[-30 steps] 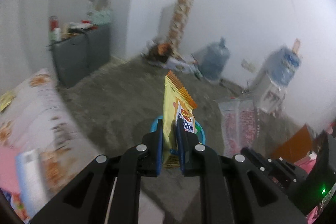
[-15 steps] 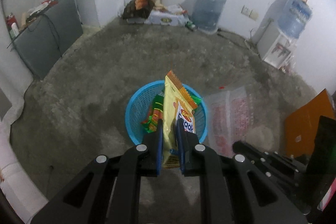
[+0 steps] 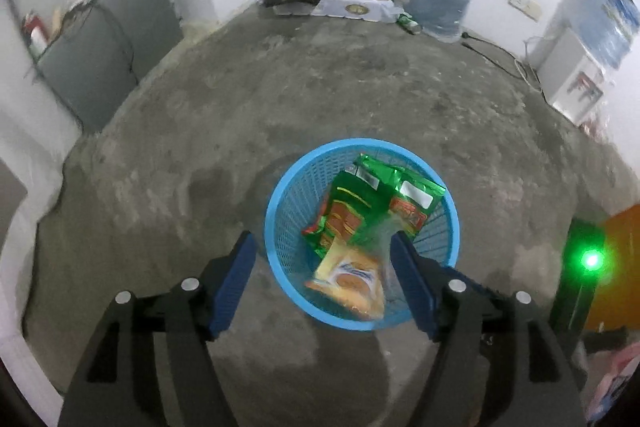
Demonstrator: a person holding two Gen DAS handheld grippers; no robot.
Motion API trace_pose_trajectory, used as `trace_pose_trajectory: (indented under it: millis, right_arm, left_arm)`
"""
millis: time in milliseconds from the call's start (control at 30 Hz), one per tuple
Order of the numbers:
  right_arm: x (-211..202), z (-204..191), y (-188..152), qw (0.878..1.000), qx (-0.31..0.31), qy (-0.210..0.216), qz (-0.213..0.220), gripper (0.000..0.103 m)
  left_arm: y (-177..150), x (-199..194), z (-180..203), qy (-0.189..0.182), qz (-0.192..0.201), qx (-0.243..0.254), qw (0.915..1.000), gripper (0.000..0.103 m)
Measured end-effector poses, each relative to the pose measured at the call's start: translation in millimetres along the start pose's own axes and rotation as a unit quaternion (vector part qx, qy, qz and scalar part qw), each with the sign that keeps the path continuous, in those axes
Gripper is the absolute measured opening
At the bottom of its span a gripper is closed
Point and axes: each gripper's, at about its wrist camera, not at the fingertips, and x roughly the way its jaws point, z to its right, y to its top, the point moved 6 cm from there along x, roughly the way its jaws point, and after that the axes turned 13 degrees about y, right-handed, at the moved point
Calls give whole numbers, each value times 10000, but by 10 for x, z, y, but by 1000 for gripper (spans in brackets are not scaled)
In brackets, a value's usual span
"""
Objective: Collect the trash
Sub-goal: 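Carry both items to the blue wastebasket and open both tools to drop them, then move both open tools back to the table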
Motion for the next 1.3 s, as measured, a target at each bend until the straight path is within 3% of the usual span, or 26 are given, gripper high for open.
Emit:
trace_pose_trajectory:
  millis: [267, 367, 567, 633, 800, 900, 1000, 1100, 1300]
  right_arm:
    - [-317, -191, -177, 9989, -280, -244, 274, 41]
    - [-467, -403, -198, 9964, -586, -407, 467, 51]
    - [-862, -1020, -296, 9836, -1450, -658, 848, 72]
    - [-966, -1217, -331, 9785, -1668, -748, 960, 82]
    - [-1152, -1630, -458, 9683, -2055, -864, 1125, 94]
    - [-1175, -1830, -577, 9604, -2348, -978, 1138, 95]
    - [-1175, -2023, -709, 9464, -2688, -1353, 1175, 95]
    - [-1173, -2234, -856, 9302, -3137, -1469, 1214, 95]
    - [-1139, -2718, -1174, 8770, -4326, -1614, 1328, 95]
  left_arm:
    - [-50, -520, -109, -254, 388, -42, 9989, 68]
    - [-97, -905, -249, -527, 634, -172, 9965, 75]
    - [-275, -1705, -751, -761, 1081, -619, 9893, 87]
    - [-352, -1940, -914, -780, 1238, -774, 9862, 95]
    - [-699, -2577, -1384, -852, 1597, -1106, 9772, 97]
    - [-968, -2875, -1676, -718, 1807, -1224, 9732, 97]
    - [-1293, -3098, -1972, -616, 1865, -1411, 9703, 97]
    - [-1623, -3235, -2280, -641, 1817, -1743, 9656, 97]
    - [-2310, -3482, -3021, -192, 1932, -2466, 9495, 97]
